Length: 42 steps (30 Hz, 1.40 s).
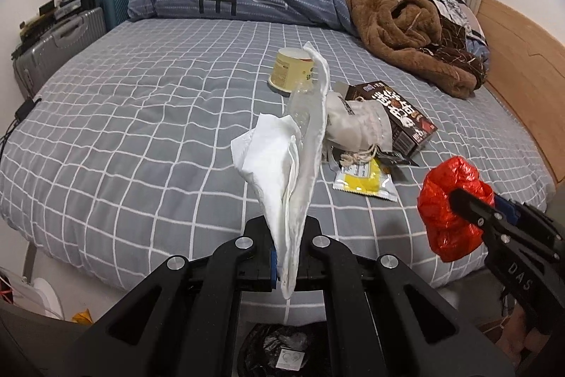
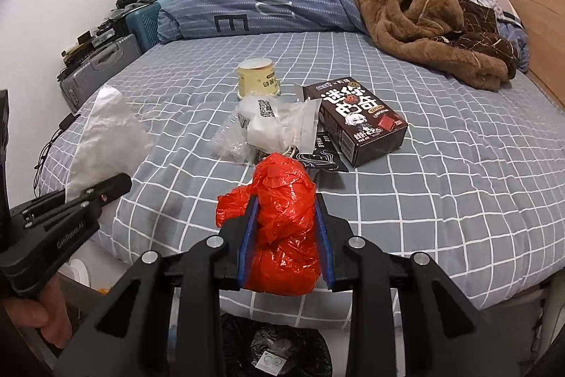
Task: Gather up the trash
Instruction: 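Carry the tissue and red bag with both tools down over the black bin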
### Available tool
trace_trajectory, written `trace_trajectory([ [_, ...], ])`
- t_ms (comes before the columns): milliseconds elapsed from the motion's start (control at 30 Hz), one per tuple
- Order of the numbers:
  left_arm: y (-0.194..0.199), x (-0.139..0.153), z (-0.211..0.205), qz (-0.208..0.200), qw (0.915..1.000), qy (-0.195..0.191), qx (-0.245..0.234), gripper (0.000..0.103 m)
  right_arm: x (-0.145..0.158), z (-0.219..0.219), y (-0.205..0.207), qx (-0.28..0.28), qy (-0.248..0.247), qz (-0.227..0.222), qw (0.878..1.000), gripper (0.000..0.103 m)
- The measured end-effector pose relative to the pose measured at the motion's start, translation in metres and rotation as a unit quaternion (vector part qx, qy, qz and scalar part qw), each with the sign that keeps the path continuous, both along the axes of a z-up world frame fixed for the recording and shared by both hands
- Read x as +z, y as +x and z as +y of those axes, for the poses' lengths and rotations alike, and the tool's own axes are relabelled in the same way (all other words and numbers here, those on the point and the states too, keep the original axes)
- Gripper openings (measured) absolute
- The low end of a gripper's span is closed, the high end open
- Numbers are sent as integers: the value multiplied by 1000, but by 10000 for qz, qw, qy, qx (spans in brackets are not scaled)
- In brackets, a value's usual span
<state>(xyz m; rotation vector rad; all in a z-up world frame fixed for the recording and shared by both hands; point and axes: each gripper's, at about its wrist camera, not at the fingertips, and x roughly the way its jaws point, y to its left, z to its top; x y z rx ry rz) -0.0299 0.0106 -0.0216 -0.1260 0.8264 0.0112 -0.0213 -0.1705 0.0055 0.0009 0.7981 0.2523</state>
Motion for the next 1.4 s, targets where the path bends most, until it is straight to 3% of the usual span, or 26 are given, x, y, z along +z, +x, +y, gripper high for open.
trace_trajectory([
  [1067,-74,-28,-26,274,9994,-30,-199,3,-21,-10,-61,-61,-164,243,9996,29],
  [1400,-95,-45,-29,533,9982,-55,-264,3,-34,-19,-84,-108,-232,418,9988,29],
])
